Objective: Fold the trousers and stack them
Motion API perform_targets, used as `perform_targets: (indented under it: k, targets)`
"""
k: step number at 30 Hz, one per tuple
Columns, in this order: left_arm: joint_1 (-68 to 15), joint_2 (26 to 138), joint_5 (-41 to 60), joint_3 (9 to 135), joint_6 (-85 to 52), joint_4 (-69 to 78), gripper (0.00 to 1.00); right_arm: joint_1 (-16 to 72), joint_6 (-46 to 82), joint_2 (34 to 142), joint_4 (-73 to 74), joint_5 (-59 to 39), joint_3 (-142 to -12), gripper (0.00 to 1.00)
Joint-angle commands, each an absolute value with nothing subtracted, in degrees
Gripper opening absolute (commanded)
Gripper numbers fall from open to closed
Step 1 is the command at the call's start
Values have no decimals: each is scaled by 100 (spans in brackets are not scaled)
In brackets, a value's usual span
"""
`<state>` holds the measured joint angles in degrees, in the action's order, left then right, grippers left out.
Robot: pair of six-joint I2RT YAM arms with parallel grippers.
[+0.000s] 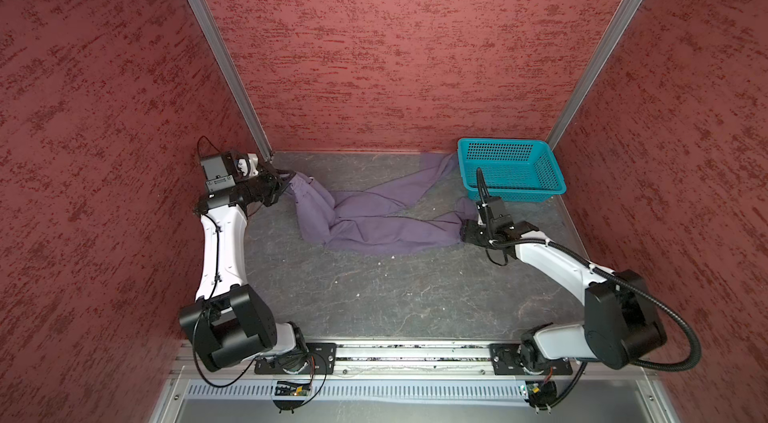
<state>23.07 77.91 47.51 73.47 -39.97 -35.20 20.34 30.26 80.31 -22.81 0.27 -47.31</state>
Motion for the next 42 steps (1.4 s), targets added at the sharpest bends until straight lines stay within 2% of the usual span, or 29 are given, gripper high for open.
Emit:
perform_targets:
  k: [1,3,6,7,9,10,14,16,17,21,22,24,27,31,32,35,36,42]
  targets:
    - [2360,7465,4812,7269,-3647,-3687,0,1995,3304,8087,-1832,-270,-4673,69]
    - [2389,7413,4739,7208,-3496,-3904,0,1965,3306,8159,-1750,-306,-4661,65]
    - [2443,7285,4770,7047,-3453,-3895,0,1934,3299,8163,-1627,-282,-4623,50]
    - [2461,7262,4785,7020,-3414,-3910,0,1926,3327,8142,-1587,-273,-4591,45]
    - [2486,7197,4786,6978,-3322,-3968,0,1892,3461,8063,-1481,-191,-4464,25]
    - [2498,7159,4765,6939,-3279,-3980,0,1869,3494,8043,-1441,-176,-4413,19]
    - [2540,7023,4683,6676,-3080,-4031,0,1777,3490,8063,-1476,-163,-4410,4]
    - [2587,7031,4696,6602,-3004,-4113,0,1763,3515,8027,-1462,-163,-4365,3]
    - [2618,7039,4740,6571,-2968,-4126,0,1764,3537,8017,-1434,-167,-4330,6]
    - [2796,7016,4841,6527,-2865,-4197,0,1751,3577,8088,-1286,-199,-4235,36]
    - [2833,6989,4866,6485,-2895,-4160,0,1752,3577,8155,-1230,-222,-4235,40]
    - [2863,6952,4919,6435,-2944,-4076,0,1749,3586,8296,-1126,-236,-4241,45]
    - [2882,6960,4931,6450,-2952,-4080,0,1748,3547,8681,-1023,-311,-4377,47]
    - [2922,6948,4948,6436,-2984,-4100,0,1736,3481,9138,-742,-590,-4618,42]
    - [2942,6928,4948,6414,-2996,-4079,0,1736,3480,9285,-686,-712,-4705,36]
    - [3026,6942,4927,6420,-3021,-4078,0,1740,3528,9552,-480,-927,-4843,5]
    - [3051,6967,4945,6455,-3035,-4091,0,1741,3535,9562,-445,-932,-4886,0]
    - [3184,7028,4913,6644,-3224,-4166,0,1724,2937,9096,-1232,-605,-5774,0]
